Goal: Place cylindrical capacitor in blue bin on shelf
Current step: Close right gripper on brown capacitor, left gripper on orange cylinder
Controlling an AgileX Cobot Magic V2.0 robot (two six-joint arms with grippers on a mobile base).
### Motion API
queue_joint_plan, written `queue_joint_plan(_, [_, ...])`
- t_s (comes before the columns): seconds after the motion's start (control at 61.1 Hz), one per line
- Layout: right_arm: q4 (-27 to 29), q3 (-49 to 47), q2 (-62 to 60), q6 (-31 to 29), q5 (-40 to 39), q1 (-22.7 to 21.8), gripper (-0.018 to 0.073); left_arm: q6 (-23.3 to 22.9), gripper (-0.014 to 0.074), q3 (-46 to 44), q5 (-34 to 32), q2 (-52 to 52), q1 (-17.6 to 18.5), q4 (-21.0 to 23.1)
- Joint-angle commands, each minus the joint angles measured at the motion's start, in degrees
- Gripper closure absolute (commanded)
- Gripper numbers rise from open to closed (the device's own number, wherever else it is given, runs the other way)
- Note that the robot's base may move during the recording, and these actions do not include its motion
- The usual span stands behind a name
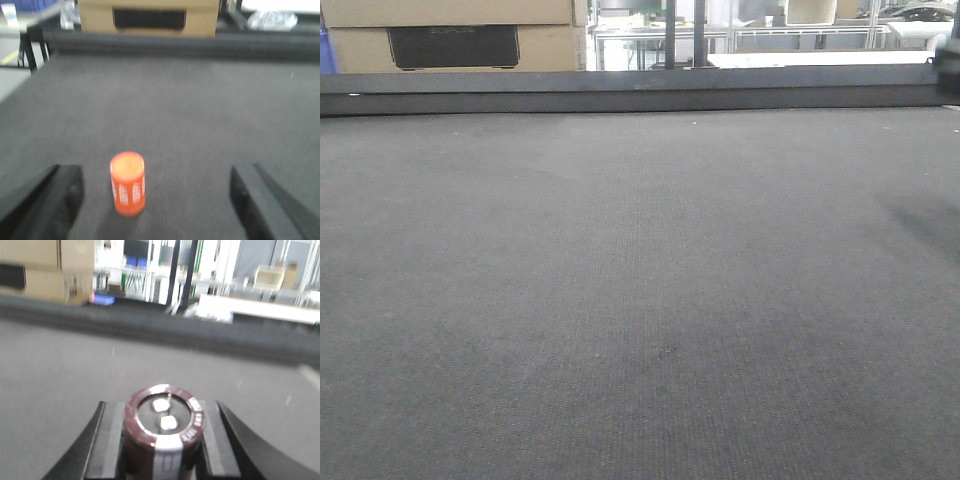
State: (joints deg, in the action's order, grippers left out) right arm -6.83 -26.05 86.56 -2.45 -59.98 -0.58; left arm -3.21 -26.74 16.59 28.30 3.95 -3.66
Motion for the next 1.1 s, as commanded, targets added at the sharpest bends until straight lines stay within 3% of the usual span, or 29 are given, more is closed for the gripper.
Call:
queue_joint_plan(0.0, [-0.8, 0.4, -6.3, -0.1, 3.9, -0.3, 0.0657, 0.0, -0.0018, 4.7, -8.9, 2.4, 0.4, 0.8])
queue_joint_plan(0.327, [-0.9, 0.4, -20.8, -0.1, 15.4, -0.3, 0.0657, 0.0, -0.0005, 15.0, -35.7, 19.8, 0.4, 3.7])
queue_joint_plan(0.458, [-0.9, 0.4, -23.1, -0.1, 18.5, -0.3, 0.0657, 0.0, -0.0005, 14.9, -47.1, 32.0, 0.4, 9.6])
queue_joint_plan(0.54, [-0.9, 0.4, -24.5, -0.1, 20.0, -0.3, 0.0657, 0.0, -0.0005, 13.9, -52.8, 39.6, 0.4, 10.0])
queue_joint_plan(0.753, [-0.9, 0.4, -27.2, -0.1, 22.1, -0.3, 0.0657, 0.0, -0.0005, 8.6, -56.8, 54.5, 0.4, 10.0])
queue_joint_plan(1.08, [-0.9, 0.4, -28.6, -0.1, 24.0, -0.3, 0.0657, 0.3, -0.0005, 1.5, -59.5, 62.9, -0.3, 12.8])
